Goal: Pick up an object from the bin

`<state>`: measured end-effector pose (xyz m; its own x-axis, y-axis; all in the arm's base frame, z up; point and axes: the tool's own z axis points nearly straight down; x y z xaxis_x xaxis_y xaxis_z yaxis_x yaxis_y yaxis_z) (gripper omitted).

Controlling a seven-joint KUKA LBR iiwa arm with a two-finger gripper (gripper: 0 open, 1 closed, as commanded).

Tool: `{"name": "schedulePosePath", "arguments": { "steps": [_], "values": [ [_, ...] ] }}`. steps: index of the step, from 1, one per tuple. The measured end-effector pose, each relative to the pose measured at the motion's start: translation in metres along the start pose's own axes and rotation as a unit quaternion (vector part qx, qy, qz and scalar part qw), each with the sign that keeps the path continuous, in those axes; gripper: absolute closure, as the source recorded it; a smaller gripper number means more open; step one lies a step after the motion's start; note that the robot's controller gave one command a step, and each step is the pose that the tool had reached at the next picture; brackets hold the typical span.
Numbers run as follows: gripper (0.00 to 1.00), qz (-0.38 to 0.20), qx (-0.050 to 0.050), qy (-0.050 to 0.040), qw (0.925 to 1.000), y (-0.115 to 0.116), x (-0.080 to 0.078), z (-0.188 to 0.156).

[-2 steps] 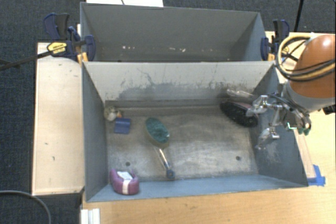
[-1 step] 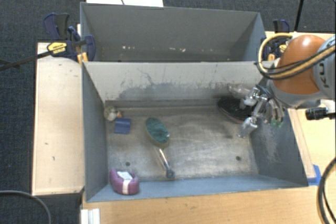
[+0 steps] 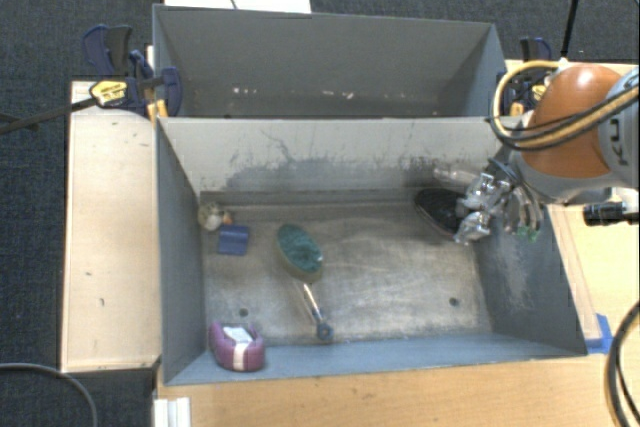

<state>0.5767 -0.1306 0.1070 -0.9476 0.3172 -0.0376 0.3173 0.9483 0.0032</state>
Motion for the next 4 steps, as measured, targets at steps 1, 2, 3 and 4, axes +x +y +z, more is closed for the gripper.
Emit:
{"name": "schedulePosePath", "arguments": {
  "steps": [1,2,3,4],
  "values": [
    [1.00,-0.080,0.000,0.0120,0.9967,0.000,-0.005,-0.164],
    [0.00,-0.081,0.000,0.0166,0.9966,0.000,-0.004,-0.159],
    [0.00,-0.317,-0.003,0.0206,0.9483,0.025,0.021,0.001],
    [0.00,-0.443,-0.007,0.0188,0.8961,0.022,0.026,0.012]
  ]
}}
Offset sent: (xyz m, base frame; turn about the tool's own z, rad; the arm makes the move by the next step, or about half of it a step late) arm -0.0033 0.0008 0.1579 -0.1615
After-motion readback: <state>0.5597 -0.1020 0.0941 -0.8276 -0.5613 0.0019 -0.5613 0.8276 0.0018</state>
